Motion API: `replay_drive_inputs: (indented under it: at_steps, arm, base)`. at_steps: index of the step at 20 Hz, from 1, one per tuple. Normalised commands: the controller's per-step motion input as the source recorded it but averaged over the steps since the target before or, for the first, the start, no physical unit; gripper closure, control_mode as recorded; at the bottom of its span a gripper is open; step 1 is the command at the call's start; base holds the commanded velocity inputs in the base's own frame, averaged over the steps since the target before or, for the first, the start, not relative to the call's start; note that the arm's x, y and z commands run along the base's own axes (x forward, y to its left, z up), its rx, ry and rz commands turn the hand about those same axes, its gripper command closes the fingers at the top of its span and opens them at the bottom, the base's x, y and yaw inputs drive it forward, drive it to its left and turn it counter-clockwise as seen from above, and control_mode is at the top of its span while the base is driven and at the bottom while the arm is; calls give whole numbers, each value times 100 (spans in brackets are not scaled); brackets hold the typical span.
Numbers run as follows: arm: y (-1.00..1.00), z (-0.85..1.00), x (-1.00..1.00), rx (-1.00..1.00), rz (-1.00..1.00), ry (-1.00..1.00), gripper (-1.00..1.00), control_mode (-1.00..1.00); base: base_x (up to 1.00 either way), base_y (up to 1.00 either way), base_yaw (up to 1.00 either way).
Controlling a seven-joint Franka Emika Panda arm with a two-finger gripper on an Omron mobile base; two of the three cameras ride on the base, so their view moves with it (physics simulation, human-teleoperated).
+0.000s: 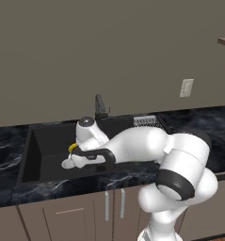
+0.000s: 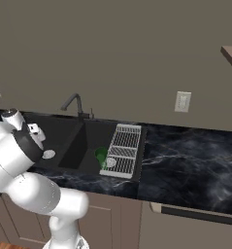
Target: Move any existing items from the left basin to the right basin for drying. Then move the mug from the counter to the left basin of the sink for washing.
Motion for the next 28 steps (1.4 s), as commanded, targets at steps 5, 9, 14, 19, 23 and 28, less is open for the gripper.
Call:
replay_drive_inputs:
  at_steps: [5, 9, 14, 19, 23, 28]
  arm:
    - [0, -13, 0, 0, 0, 0, 100, -100]
    - [0, -21, 2, 0, 0, 0, 100, -100]
    - [0, -20, 7, 0, 0, 3, 100, -100]
    - [0, -16, 13, 1, 0, 6, 100, -100]
    - [0, -9, 14, 0, 0, 5, 100, -100]
    - [0, -12, 10, 0, 0, 0, 100, -100]
  base:
    - [0, 0, 0]
    - [0, 0, 0]
    - [0, 0, 0]
    - [0, 0, 0]
    - [0, 0, 0]
    - [0, 0, 0]
